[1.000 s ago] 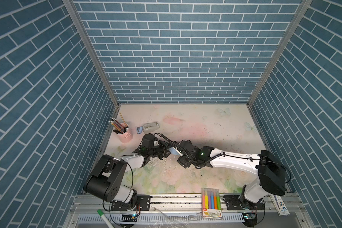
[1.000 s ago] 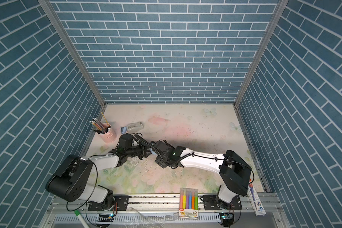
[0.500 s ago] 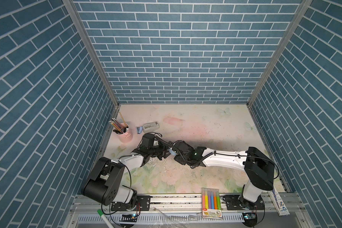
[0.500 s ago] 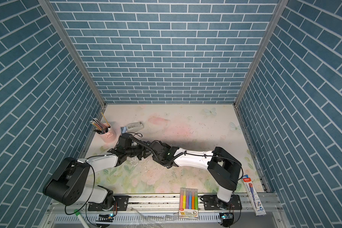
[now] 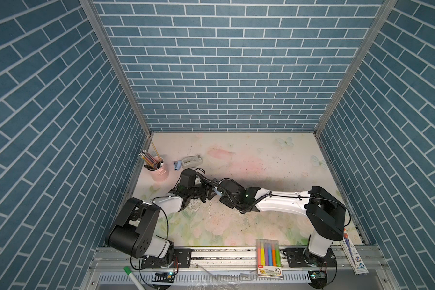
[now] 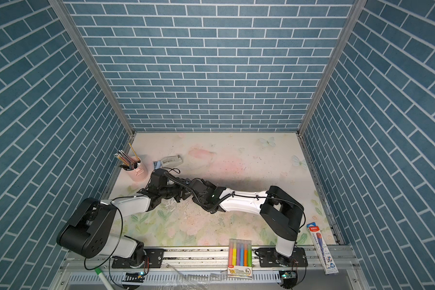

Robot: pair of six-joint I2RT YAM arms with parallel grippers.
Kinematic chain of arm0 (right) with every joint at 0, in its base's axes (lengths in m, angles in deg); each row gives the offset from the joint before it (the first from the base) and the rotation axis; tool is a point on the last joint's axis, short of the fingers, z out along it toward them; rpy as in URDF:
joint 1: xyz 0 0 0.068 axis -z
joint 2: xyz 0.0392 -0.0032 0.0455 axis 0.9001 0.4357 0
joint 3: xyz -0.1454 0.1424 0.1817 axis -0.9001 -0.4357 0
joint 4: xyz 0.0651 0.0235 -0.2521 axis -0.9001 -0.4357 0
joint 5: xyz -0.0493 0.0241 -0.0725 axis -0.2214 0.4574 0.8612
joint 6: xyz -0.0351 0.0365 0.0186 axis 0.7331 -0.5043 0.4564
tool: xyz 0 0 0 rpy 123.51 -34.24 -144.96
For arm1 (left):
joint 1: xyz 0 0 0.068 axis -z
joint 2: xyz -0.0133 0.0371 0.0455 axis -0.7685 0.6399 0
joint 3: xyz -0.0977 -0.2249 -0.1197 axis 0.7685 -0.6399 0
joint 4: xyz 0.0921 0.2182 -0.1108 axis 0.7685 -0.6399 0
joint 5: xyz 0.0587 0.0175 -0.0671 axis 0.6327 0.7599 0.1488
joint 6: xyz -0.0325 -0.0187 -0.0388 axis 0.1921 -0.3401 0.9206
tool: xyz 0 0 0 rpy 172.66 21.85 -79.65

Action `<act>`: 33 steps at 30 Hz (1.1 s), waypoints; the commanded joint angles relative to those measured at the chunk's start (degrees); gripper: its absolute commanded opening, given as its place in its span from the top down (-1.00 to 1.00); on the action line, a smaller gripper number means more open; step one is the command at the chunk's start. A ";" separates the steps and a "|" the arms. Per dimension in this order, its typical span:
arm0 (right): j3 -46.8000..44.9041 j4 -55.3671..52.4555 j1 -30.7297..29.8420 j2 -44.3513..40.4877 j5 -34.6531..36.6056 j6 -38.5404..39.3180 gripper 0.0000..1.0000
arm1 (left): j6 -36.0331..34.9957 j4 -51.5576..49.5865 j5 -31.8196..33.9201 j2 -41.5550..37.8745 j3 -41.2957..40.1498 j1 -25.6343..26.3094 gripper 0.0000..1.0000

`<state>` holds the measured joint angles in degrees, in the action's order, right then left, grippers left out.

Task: Insert the battery into the alarm
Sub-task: Adjust the alarm at the center of the board.

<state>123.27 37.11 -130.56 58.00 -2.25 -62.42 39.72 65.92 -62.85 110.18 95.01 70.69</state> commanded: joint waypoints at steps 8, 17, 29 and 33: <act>0.40 4.94 -0.32 1.87 3.91 3.93 -0.24 | -1.13 1.53 -5.63 -0.70 0.78 2.10 1.00; -0.10 3.89 -0.30 -0.37 3.60 2.97 0.41 | -1.56 1.03 -6.27 -0.31 1.57 2.13 1.00; -1.36 3.09 -0.27 -1.99 1.72 0.73 0.50 | 0.28 4.81 -7.13 1.77 1.98 2.17 1.00; -2.66 5.33 -0.16 -2.45 0.83 1.43 -0.12 | 0.40 4.85 -6.96 1.33 1.79 2.37 1.00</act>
<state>121.19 37.35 -131.89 57.30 -0.48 -53.89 40.09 66.09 -63.94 112.54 95.79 71.58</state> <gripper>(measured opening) 0.541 0.418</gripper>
